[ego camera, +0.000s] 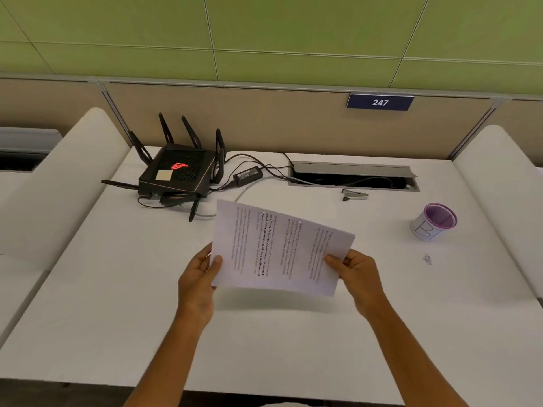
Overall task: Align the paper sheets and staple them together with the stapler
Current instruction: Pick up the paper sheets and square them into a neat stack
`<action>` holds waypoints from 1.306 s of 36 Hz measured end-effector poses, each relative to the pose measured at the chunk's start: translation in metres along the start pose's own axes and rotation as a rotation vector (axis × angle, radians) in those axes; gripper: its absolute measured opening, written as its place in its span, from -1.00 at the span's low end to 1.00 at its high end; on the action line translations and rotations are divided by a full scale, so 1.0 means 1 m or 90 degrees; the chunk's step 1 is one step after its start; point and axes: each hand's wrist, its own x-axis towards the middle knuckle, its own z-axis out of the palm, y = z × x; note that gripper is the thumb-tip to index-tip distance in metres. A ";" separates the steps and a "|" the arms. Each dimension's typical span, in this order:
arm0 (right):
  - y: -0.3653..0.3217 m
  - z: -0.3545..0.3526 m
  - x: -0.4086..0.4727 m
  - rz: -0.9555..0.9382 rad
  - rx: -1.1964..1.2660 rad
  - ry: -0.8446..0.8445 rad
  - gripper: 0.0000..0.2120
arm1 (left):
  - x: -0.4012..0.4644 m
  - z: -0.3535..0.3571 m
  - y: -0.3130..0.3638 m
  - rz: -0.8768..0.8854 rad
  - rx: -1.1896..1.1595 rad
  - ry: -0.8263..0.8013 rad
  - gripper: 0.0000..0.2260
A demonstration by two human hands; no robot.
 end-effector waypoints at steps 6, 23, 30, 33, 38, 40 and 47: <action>-0.010 -0.010 0.004 -0.084 -0.114 -0.018 -0.83 | 0.006 0.000 0.012 0.079 0.225 -0.056 -0.79; 0.046 -0.016 -0.010 -0.032 -0.168 0.024 -0.85 | -0.010 0.005 -0.028 0.061 0.244 -0.035 -0.80; 0.047 -0.014 -0.013 0.002 -0.179 0.005 -0.88 | -0.007 0.002 -0.037 0.019 0.265 -0.040 -0.79; 0.039 -0.014 -0.011 -0.012 -0.158 0.023 -0.87 | -0.006 0.005 -0.036 0.012 0.259 -0.035 -0.73; 0.011 -0.015 -0.003 -0.061 -0.138 0.023 -0.90 | -0.012 0.001 -0.035 0.007 0.242 -0.054 -0.74; -0.003 -0.015 0.001 -0.091 -0.151 0.016 -0.90 | -0.014 -0.003 -0.037 -0.001 0.229 -0.054 -0.73; -0.047 -0.011 0.009 -0.170 -0.271 -0.048 -0.86 | -0.017 -0.021 -0.049 -0.028 0.200 -0.049 -0.61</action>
